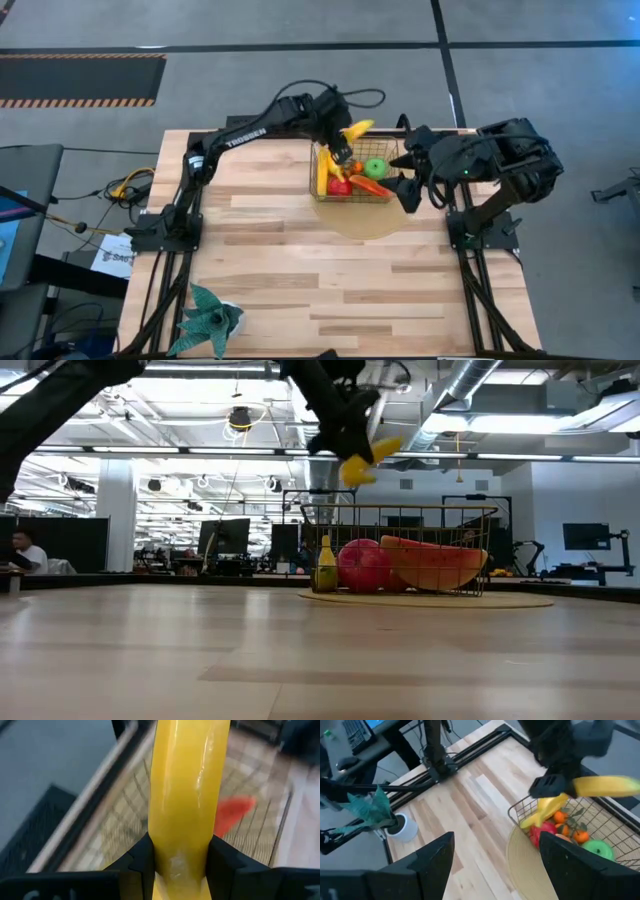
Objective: Build produce basket
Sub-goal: Put the yellow banana into the wire basket
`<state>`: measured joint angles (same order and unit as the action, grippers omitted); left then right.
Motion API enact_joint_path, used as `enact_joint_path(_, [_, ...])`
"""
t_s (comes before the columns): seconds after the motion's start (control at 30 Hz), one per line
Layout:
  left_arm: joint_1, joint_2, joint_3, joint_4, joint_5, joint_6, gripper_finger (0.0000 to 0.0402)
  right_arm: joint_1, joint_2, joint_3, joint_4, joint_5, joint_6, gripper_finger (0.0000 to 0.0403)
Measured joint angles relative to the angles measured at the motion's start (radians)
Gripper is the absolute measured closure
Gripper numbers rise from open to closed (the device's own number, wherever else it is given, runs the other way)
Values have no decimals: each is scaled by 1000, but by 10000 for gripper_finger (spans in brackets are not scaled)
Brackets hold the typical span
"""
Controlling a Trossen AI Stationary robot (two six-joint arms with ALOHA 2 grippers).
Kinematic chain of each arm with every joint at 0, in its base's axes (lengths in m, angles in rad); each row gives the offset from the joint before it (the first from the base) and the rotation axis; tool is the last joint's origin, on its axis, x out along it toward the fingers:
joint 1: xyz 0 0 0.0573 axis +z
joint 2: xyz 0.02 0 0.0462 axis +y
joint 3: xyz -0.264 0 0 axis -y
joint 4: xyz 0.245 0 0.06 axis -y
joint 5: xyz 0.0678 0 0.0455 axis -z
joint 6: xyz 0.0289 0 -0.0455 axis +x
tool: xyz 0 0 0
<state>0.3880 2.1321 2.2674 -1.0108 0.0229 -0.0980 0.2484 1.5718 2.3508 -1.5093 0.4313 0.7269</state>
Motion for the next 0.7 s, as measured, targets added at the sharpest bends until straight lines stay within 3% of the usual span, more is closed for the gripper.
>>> enact_joint_path(0.2, [7,86,-2,-24,19,-12,300,-35,0,0,-7,0,-1,97])
enact_joint_path(0.4, [1,139,0,-28,-53,-47,300,-42,0,0,-53,-8,-28,97])
enact_joint_path(0.7, [-1,191,-12,-35,-51,-87,300,-42,0,0,-62,-10,-126,97])
